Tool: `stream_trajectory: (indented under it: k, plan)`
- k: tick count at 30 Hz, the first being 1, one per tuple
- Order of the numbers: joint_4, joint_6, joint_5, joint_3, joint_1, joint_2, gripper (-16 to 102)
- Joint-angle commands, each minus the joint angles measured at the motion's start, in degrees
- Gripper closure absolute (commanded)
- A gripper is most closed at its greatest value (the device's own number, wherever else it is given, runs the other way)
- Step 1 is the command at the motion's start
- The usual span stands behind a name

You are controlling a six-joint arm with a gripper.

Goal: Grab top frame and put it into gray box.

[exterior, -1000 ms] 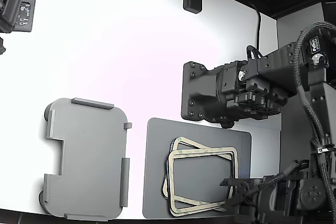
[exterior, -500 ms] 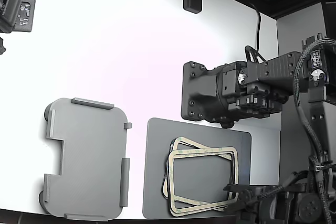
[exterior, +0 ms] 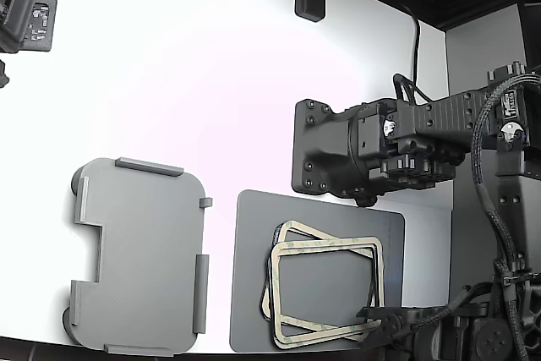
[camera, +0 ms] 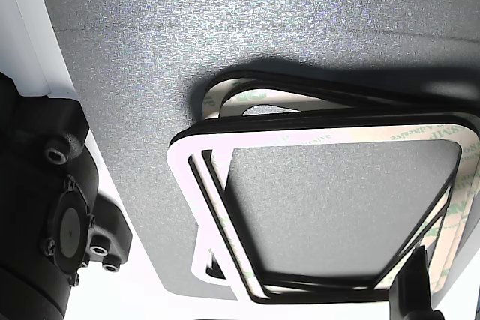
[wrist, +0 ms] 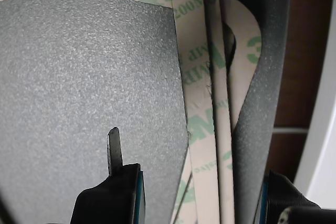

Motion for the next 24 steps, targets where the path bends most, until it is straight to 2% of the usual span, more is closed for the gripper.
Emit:
stream_trajectory:
  k: [1, 12, 18, 24]
  plan:
    - [0.18, 0.26, -0.18, -1.14, -0.35, 0.88, -1]
    - [-2.02, 3.16, -0.79, -0.53, 0.88, -0.35, 5]
    - [-3.43, 1.85, -1.23, 0.35, 1.14, -0.62, 16]
    - [-3.69, 1.49, -1.76, 0.62, 1.32, -0.97, 16]
